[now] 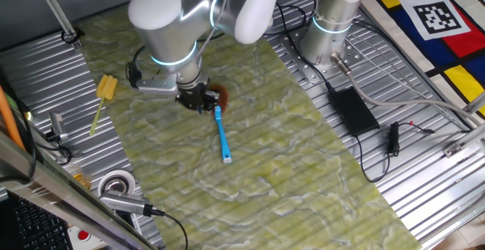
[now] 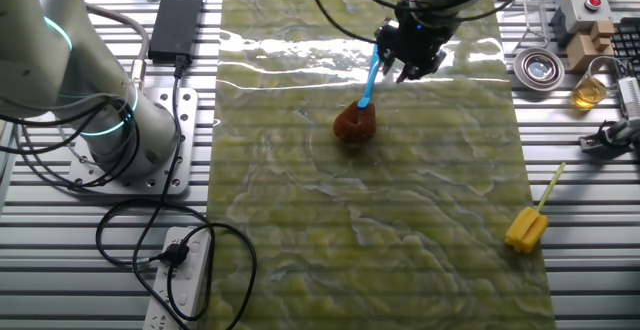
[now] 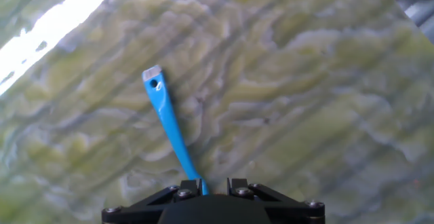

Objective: Scrub the table with a brush

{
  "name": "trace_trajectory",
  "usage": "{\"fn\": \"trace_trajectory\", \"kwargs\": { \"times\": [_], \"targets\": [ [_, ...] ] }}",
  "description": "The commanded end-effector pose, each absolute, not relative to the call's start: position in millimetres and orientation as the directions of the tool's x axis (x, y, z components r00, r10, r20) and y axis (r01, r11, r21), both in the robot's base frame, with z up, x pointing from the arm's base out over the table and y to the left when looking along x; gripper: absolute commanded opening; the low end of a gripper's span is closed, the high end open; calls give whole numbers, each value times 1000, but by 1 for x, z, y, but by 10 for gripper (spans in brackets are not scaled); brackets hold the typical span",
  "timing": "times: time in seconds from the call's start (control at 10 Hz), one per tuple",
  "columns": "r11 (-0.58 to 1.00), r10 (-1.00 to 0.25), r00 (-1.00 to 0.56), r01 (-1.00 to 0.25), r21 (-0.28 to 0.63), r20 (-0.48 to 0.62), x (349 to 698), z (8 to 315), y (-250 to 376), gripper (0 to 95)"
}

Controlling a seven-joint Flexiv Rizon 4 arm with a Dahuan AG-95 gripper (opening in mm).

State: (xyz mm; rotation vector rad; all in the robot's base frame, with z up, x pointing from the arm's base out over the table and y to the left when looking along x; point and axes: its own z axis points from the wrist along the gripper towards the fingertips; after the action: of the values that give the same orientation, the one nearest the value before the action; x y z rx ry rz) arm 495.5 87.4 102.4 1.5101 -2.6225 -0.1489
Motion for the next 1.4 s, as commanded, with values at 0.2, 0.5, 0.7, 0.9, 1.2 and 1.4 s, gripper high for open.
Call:
{"fn": "trace_trajectory", "kwargs": {
  "times": [0.2, 0.5, 0.7, 0.9, 1.2, 1.4],
  "targets": [
    [432, -901, -431, -889, 153, 41, 494, 102, 88, 380],
    [421, -907, -420, -894, 156, 37, 484, 81, 109, 570],
    [410, -912, -408, -900, 151, 46, 479, 70, 125, 570],
    [428, -904, -425, -893, 139, 56, 474, 62, 135, 570],
    [423, -906, -416, -898, 117, 82, 471, 52, 155, 380],
    [422, -906, -415, -901, 99, 83, 470, 44, 162, 380]
  ]
}}
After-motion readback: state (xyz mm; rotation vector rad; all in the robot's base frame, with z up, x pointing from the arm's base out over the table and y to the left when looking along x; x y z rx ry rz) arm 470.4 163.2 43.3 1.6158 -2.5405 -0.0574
